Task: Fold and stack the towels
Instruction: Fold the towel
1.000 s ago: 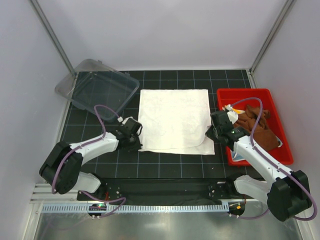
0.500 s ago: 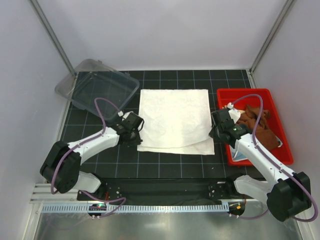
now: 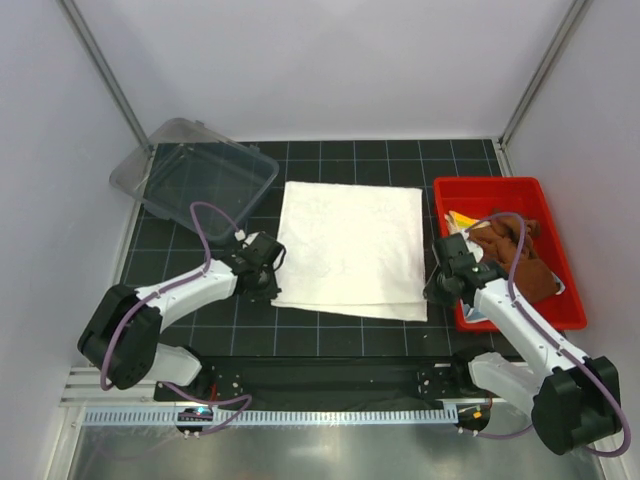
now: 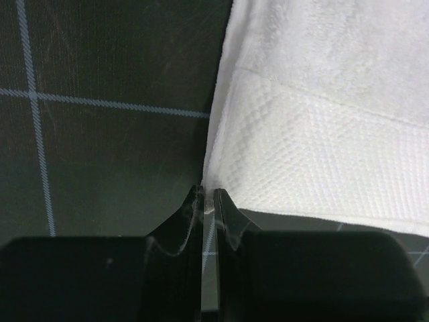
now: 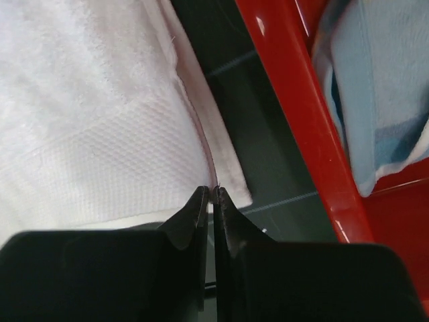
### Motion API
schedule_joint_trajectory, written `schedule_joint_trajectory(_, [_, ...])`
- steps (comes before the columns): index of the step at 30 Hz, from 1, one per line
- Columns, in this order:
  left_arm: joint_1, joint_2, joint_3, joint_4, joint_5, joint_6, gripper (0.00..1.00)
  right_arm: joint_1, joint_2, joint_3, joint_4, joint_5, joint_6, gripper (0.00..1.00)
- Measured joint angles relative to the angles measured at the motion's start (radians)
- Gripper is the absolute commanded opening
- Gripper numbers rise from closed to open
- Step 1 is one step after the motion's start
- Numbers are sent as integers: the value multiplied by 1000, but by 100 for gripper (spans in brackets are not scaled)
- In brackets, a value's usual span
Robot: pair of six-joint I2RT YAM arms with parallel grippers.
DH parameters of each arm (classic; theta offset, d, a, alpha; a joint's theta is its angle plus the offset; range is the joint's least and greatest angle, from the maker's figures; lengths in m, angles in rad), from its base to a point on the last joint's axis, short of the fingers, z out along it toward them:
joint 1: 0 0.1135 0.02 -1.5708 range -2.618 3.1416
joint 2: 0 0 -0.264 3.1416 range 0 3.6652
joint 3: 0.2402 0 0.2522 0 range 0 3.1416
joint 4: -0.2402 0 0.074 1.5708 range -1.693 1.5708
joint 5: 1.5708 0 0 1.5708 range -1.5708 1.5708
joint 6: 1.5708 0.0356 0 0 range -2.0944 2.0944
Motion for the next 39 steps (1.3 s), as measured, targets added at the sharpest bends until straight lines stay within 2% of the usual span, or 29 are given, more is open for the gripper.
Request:
schedule_joint_trajectory(4, [0, 2, -33, 2, 11, 7, 0, 0, -2, -127, 14, -43, 18, 1])
schedule_joint_trajectory(7, [-1, 2, -33, 4, 10, 14, 0, 0, -3, -143, 27, -49, 19, 1])
schedule_joint_trajectory(9, [-1, 2, -26, -7, 3, 25, 0, 0, -2, -114, 14, -42, 15, 1])
schedule_joint_trajectory(14, [-1, 0, 82, -78, -28, 56, 0, 0, 33, 119, -72, 0, 7, 1])
schedule_joint_trajectory(17, [-1, -13, 104, -78, -39, 64, 0, 0, -11, 151, -69, -15, 21, 1])
schedule_joint_trajectory(24, [-1, -13, -21, -55, -27, 61, 0, 0, -197, -168, -76, -133, 121, 1])
schedule_joint_trajectory(27, [-1, 2, -42, -45, -21, 60, 0, 3, -205, -276, -61, -185, 165, 1])
schedule_joint_trajectory(30, [-1, 15, -42, -28, -26, 61, 0, 13, -201, -304, -24, -205, 189, 1])
schedule_joint_trajectory(34, [0, 40, -36, -10, -40, 61, 0, 34, -135, -292, 18, -193, 212, 1])
schedule_joint_trajectory(39, [-1, 49, -28, -13, -56, 61, 0, 49, 79, -201, 88, -174, 213, 1])
